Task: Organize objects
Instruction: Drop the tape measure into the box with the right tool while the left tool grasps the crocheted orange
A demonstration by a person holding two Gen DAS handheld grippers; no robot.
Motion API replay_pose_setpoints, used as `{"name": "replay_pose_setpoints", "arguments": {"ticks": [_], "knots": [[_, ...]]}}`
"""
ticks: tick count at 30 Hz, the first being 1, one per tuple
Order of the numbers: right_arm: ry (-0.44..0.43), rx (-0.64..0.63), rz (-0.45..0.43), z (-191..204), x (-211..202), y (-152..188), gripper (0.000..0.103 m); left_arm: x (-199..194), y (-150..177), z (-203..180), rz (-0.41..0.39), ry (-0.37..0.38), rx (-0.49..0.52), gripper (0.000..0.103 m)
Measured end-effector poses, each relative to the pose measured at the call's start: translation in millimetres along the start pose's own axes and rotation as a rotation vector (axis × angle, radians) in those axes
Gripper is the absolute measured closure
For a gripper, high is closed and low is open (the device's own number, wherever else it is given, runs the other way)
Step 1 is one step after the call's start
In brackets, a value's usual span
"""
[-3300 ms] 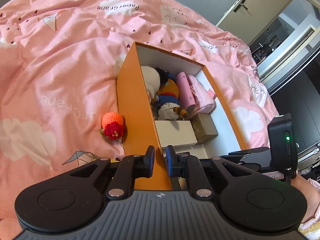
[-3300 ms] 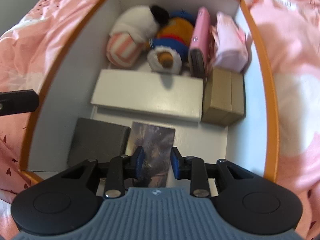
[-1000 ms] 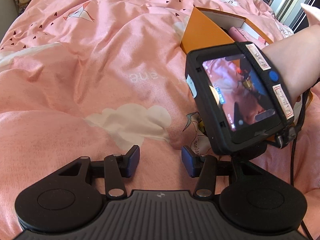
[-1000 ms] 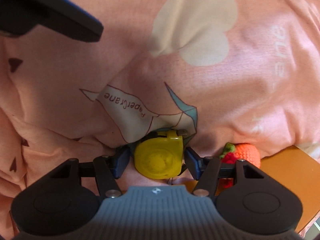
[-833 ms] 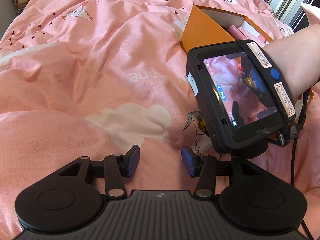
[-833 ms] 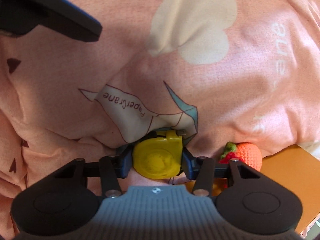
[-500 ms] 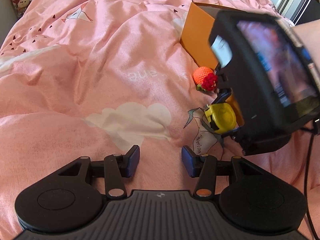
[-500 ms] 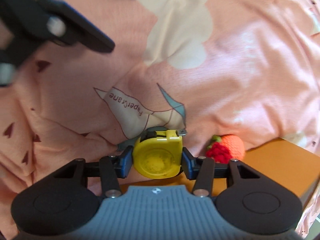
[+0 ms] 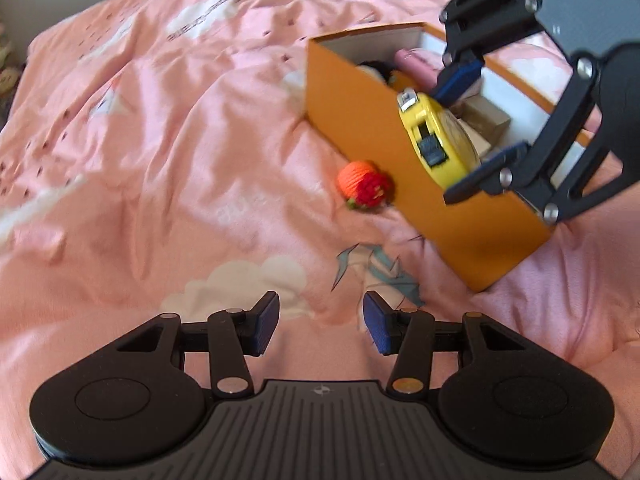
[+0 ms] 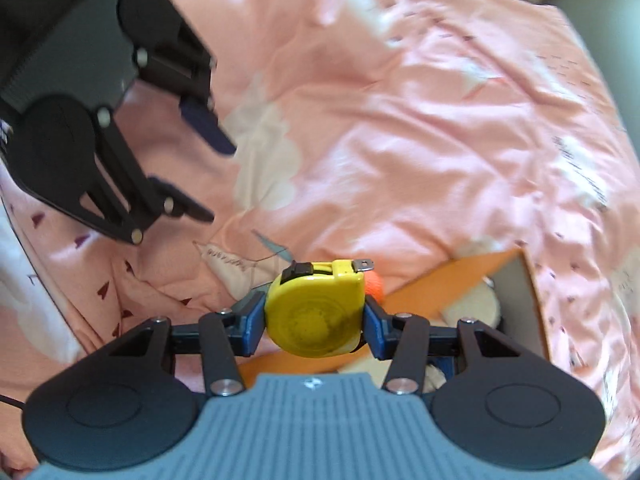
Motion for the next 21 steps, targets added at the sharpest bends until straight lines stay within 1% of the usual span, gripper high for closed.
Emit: {"name": "replay_pose_setpoints", "arguments": {"ticks": [2, 4, 7, 9, 12, 14, 17, 18, 21], "knots": [[0.014, 0.04, -0.013, -10.9, -7.7, 11.0, 0.051, 1.2, -9.3, -5.5, -0.013, 0.023, 0.053, 0.044], [0.032, 0.076, -0.005, -20.8, -12.4, 24.5, 0.051, 5.0, -19.6, -15.5, -0.03, 0.027, 0.136, 0.042], [0.061, 0.132, 0.037, -32.3, -14.8, 51.0, 0.051, 18.6, -34.8, -33.3, -0.052, 0.025, 0.292, 0.038], [0.075, 0.185, 0.08, -40.7, -5.3, 72.0, 0.051, 31.7, -41.7, -43.8, -0.054, 0.032, 0.405, 0.037], [0.078, 0.248, 0.123, -47.6, 8.6, 101.0, 0.051, 58.9, -46.3, -53.3, -0.029, 0.022, 0.557, 0.034], [0.063, 0.295, 0.139, -52.2, 17.4, 119.8, 0.051, 77.2, -46.8, -59.0, -0.004, 0.017, 0.637, 0.033], [0.036, 0.342, 0.168, -56.4, 33.2, 144.5, 0.051, 100.7, -48.4, -64.4, 0.012, 0.015, 0.729, 0.032], [0.027, 0.349, 0.177, -57.4, 38.4, 150.8, 0.051, 108.4, -49.5, -65.1, 0.014, 0.006, 0.757, 0.03], [-0.015, 0.333, 0.206, -58.6, 56.1, 166.7, 0.051, 131.1, -57.6, -62.5, 0.034, -0.043, 0.782, 0.029]]}}
Point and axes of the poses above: each gripper's, at about its wrist camera, not at the fingertips, and x roughly the way its jaws point, z to its left, y to its underside, the point moved 6 cm from there along x, roughly the way its jaws point, and after that the axes turned 4 degrees about y, right-handed, at the moved point
